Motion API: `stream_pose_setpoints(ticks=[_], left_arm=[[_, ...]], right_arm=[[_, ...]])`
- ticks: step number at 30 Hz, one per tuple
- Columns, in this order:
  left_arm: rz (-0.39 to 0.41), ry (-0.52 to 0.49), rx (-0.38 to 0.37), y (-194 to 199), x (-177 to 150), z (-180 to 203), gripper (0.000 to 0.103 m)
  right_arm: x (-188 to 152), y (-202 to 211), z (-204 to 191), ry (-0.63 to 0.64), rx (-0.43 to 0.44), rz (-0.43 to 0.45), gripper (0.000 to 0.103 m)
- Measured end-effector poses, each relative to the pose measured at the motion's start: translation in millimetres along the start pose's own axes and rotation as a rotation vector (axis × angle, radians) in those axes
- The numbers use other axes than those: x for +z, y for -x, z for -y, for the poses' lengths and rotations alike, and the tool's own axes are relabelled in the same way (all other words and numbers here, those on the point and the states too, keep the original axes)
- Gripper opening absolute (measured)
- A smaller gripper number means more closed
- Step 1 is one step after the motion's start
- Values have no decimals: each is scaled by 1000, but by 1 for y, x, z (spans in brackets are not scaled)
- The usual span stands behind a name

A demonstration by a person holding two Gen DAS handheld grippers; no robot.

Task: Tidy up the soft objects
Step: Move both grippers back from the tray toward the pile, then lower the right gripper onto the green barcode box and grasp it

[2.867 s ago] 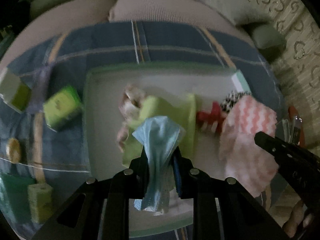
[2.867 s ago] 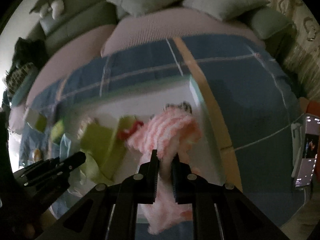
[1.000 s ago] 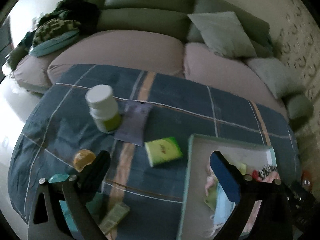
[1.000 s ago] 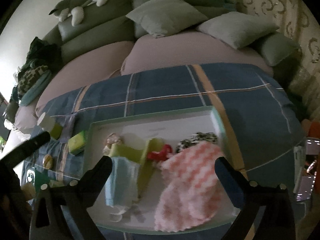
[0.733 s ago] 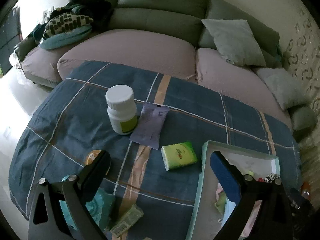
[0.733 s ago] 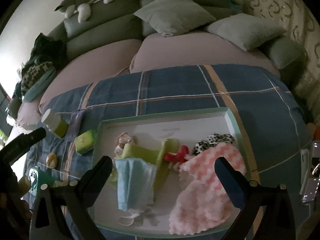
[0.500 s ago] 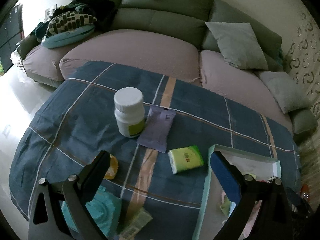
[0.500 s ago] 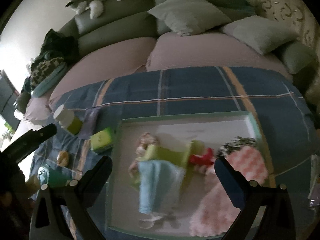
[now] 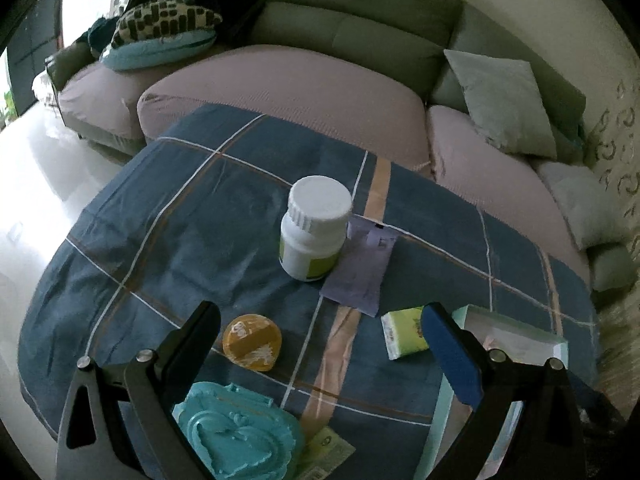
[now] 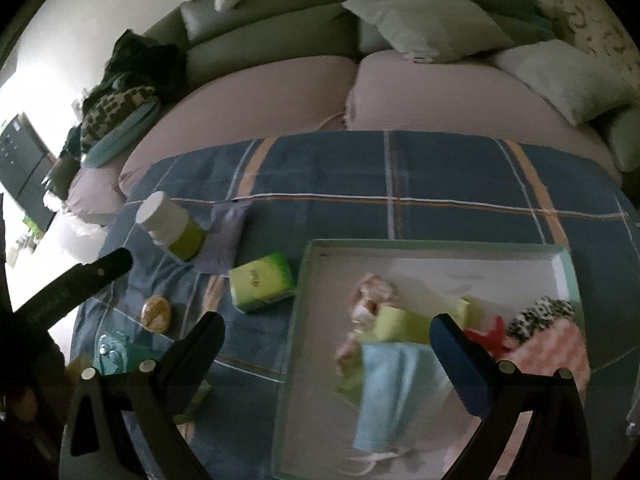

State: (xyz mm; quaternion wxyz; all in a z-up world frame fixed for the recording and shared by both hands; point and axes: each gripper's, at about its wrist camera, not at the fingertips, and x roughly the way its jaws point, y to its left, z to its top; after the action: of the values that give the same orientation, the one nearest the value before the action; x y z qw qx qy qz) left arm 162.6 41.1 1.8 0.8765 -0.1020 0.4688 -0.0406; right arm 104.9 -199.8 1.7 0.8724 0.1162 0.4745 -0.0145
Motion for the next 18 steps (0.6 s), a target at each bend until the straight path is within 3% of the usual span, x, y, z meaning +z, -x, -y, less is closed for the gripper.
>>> stream_pose_setpoints(ticks=[7, 12, 15, 18], left_arm=[[-16, 69, -52, 3, 14, -28, 100], [-41, -13, -19, 1, 26, -39, 100], [-87, -73, -51, -7, 32, -41, 100], [-209, -143, -109, -25, 37, -42, 100]], right_arm=[[12, -13, -31, 54, 48, -14, 103], [7, -29, -44, 67, 100, -28, 103], [3, -40, -49, 74, 123, -61, 103], [-4, -46, -54, 91, 156, -93, 103]])
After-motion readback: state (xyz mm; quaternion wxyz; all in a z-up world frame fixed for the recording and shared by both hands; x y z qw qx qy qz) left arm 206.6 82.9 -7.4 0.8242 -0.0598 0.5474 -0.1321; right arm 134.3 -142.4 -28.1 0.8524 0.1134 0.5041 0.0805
